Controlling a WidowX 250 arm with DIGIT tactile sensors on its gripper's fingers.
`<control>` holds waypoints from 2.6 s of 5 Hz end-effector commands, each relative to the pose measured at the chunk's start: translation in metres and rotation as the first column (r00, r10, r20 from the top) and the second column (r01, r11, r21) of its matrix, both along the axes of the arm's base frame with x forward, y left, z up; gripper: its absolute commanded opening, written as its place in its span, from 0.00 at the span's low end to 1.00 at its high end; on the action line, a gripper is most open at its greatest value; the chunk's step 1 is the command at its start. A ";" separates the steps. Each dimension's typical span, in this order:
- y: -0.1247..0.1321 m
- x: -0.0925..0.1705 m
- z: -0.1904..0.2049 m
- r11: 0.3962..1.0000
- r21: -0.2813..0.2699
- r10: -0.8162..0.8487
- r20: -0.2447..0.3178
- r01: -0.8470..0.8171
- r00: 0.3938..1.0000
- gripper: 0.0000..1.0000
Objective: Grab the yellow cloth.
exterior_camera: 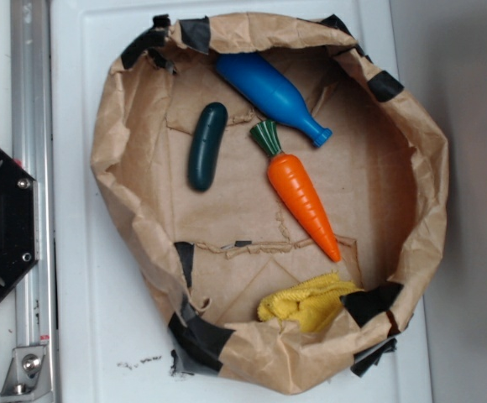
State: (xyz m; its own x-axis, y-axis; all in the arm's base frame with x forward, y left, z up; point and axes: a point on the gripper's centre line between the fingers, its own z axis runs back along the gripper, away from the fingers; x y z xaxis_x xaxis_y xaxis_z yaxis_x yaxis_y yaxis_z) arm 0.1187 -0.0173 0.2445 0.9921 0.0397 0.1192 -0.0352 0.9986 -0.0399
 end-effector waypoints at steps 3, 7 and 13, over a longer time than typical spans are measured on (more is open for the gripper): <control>0.027 0.091 -0.047 0.995 -0.007 -0.098 0.211 0.102 0.973 1.00; -0.019 0.174 -0.141 0.856 0.174 -0.515 0.218 0.486 0.829 1.00; -0.062 0.165 -0.155 0.622 0.034 -0.728 0.395 0.783 0.561 1.00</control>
